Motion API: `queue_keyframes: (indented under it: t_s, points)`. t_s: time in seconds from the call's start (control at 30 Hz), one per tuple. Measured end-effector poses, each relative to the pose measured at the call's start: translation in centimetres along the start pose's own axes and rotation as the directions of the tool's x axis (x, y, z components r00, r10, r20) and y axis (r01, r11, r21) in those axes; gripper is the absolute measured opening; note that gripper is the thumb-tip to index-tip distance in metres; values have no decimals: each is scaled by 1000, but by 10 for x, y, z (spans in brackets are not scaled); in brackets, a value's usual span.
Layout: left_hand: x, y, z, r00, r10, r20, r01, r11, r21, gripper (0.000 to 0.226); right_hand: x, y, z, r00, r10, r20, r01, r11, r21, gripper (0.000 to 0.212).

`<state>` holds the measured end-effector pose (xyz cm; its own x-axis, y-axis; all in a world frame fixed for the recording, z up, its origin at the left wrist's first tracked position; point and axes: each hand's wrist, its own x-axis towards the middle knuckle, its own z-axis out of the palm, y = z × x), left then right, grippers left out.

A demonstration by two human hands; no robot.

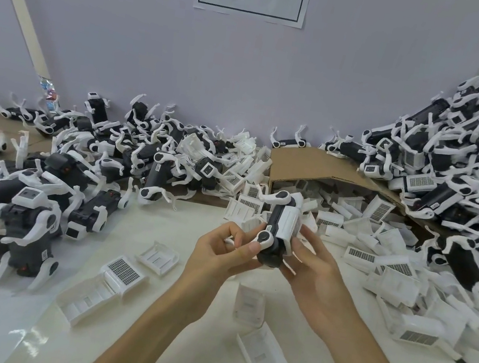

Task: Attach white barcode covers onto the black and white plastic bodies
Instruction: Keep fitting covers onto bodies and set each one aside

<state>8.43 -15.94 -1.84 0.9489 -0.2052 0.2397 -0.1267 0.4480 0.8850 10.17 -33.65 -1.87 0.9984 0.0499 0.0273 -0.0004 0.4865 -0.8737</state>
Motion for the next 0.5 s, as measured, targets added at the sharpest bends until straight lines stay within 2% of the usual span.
queue_keyframes:
  t_s: [0.1,0.3,0.4,0.5]
  points:
    - [0,1,-3,999,-22,31,23,999,-28,30,-2,-2,-1,993,91,71,-90,996,-26,62]
    - [1,2,-6,995,-60,79,66,994,-81,30,-6,-2,0,956,162,245,-144,986,-87,39]
    - [0,3,-6,993,-72,96,80,993,-83,31,-7,-1,2,936,159,313,-160,987,-22,39]
    - [-1,5,-4,992,-80,99,84,996,-43,30,-6,1,2,943,137,304,-158,986,44,40]
